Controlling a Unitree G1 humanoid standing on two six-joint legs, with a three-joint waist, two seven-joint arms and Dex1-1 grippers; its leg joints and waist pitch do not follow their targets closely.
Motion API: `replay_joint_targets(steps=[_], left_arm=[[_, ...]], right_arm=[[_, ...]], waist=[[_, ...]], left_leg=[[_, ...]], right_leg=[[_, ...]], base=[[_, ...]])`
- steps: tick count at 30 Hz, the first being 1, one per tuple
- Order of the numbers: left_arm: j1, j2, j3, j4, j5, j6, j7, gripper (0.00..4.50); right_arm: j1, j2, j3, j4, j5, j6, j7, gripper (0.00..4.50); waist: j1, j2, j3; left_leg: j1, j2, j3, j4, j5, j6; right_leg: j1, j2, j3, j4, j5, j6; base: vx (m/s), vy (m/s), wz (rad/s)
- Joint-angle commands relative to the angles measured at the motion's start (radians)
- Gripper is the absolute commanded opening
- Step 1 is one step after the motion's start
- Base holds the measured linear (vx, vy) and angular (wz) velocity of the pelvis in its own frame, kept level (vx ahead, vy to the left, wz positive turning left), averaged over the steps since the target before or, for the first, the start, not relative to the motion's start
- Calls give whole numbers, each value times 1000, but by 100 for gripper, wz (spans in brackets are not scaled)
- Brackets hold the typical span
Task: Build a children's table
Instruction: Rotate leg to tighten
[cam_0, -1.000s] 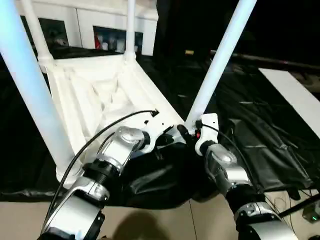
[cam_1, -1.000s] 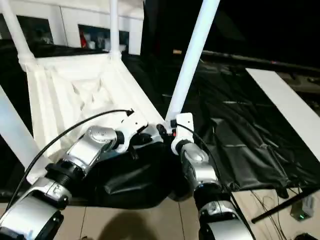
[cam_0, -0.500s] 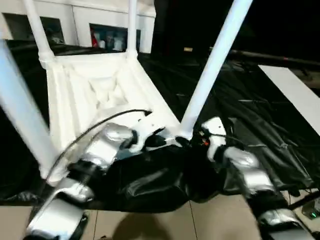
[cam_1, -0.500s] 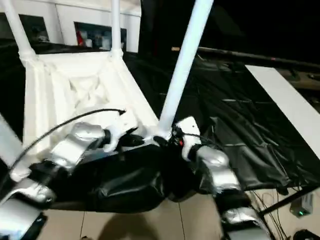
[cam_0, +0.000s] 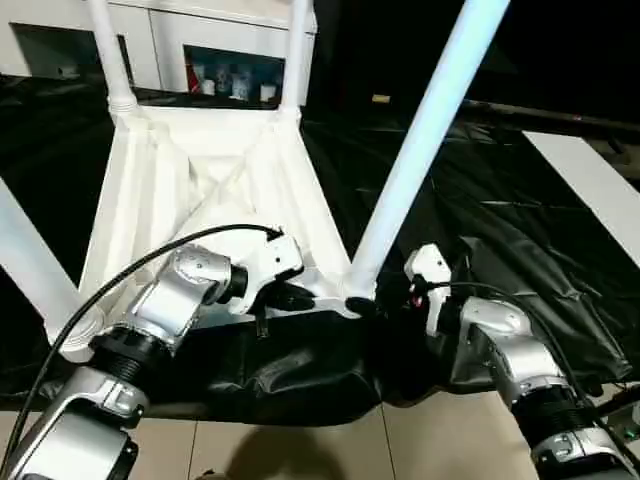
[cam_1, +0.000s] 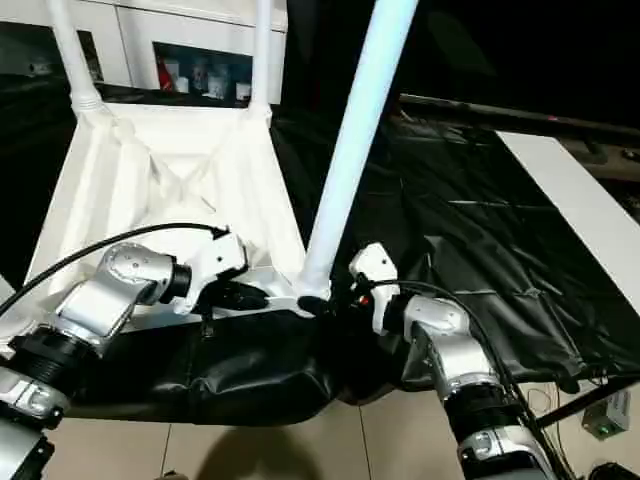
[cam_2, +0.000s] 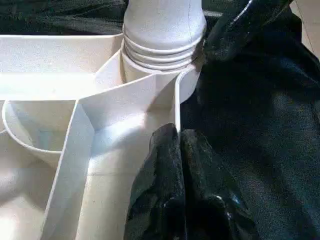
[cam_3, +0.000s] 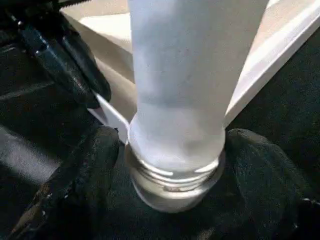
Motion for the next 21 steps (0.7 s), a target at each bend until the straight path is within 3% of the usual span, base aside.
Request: replay_joint_targets(steps=[1, 2, 5, 8, 21], left_arm=[[20, 0, -38, -6, 18, 20, -20, 0], [20, 1, -38, -8, 17, 21, -21, 0], [18, -1, -35, -7, 14, 22, -16, 0], [22, 1, -35, -10, 14, 22, -17, 0], [33, -18, -31, -16, 18, 39, 16, 0]], right_arm=[[6, -12, 4, -15, -11, 10, 3, 361], [5, -10, 4, -15, -9, 9, 0, 336], [1, -6, -1, -14, 1, 12, 3, 328], [1, -4, -5, -13, 0, 7, 8, 286], [4, 20, -3, -1, 0, 8, -7, 271]], waist=[[-1, 16, -51], [0, 16, -52], [0, 15, -53], [-1, 12, -53], [0, 11, -54]], left_leg=[[14, 30, -1, -62, -193, 2], [14, 30, -1, -61, -183, 3], [15, 29, 0, -59, -166, 8], [14, 29, 1, -59, -164, 11], [13, 28, 1, -56, -142, 20]], right_leg=[[39, -63, 45, -64, -109, -201], [39, -62, 45, -62, -97, -203], [40, -61, 45, -59, -73, -209], [41, -61, 44, -59, -70, -209], [42, -61, 44, -56, -58, -210]], base=[[0, 0, 0], [0, 0, 0], [0, 0, 0], [0, 0, 0], [0, 0, 0]])
